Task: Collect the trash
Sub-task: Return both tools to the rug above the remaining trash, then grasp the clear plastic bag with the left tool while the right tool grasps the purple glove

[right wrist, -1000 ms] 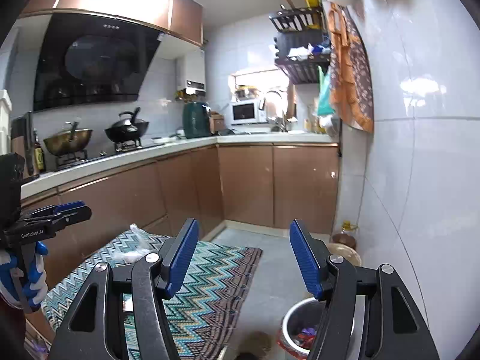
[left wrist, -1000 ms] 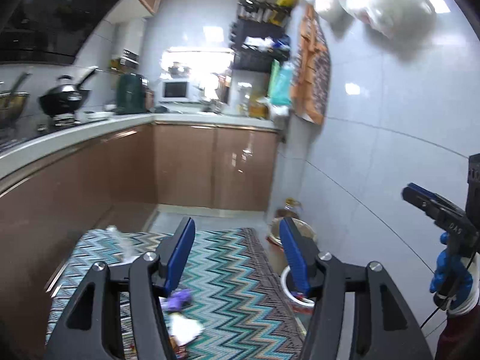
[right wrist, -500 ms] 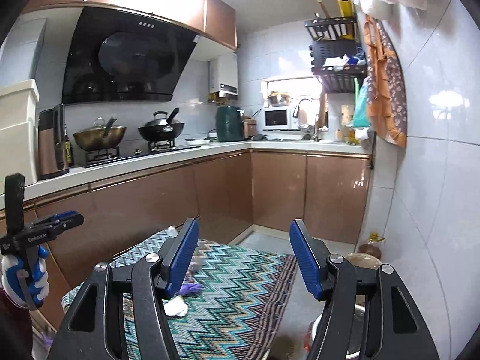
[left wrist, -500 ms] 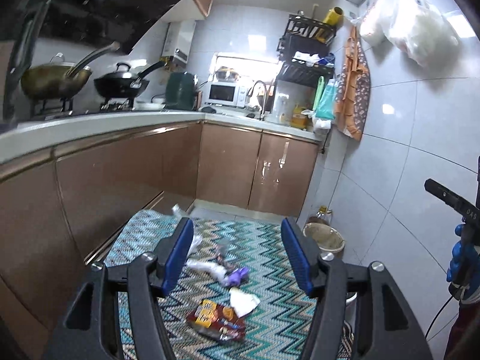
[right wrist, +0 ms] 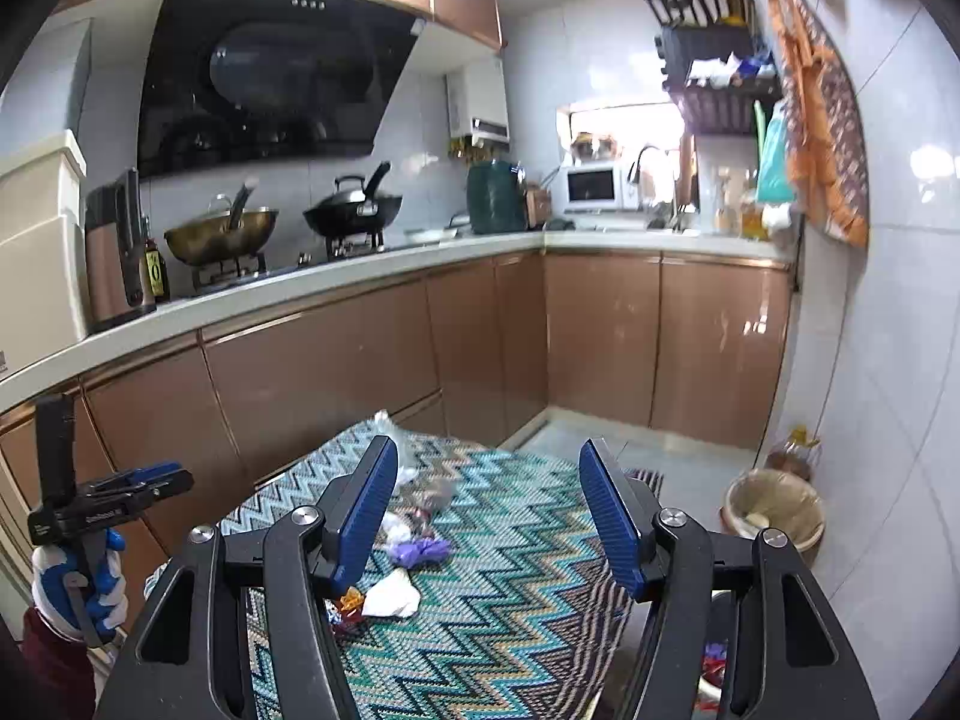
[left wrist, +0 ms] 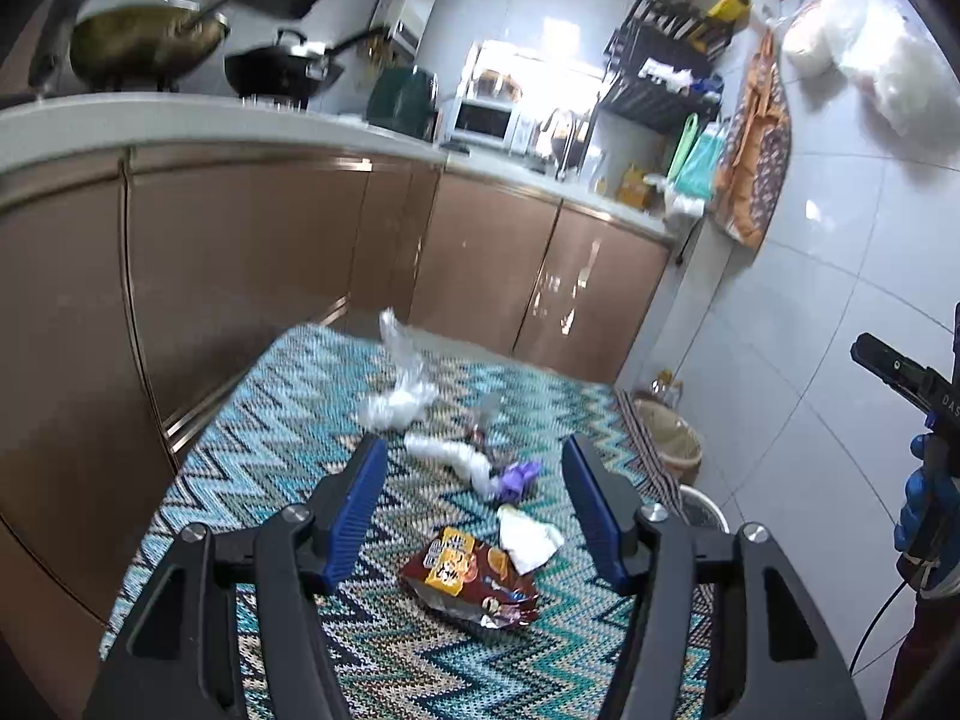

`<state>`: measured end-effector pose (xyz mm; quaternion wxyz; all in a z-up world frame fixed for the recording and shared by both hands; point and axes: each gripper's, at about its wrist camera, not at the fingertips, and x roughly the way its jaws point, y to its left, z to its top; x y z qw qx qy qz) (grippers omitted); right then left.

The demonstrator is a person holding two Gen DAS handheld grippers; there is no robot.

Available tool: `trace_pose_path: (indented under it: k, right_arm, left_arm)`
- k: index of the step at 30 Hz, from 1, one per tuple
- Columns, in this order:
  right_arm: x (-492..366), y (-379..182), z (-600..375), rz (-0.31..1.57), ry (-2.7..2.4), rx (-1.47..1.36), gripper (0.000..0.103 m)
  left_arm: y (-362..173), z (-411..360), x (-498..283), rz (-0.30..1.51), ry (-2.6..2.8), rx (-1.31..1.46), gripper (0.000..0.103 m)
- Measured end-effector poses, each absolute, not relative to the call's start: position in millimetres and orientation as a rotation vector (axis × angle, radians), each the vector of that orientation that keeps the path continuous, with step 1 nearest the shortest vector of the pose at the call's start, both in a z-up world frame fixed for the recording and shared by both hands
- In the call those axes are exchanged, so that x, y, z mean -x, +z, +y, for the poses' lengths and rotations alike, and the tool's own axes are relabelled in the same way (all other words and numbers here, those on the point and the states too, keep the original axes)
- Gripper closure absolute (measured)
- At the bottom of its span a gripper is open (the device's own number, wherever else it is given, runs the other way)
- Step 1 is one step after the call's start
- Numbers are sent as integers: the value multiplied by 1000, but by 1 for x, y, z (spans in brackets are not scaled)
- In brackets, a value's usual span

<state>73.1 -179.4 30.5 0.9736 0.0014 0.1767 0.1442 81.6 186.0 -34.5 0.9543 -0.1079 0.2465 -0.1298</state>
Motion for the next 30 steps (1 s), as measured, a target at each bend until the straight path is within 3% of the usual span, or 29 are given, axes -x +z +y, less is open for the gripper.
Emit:
trace_pose_path:
  k: [30]
  right_arm:
    - [-249, -147, -103, 826, 563, -21, 41]
  left_arm:
    - [-169, 132, -326, 1078, -235, 405, 44]
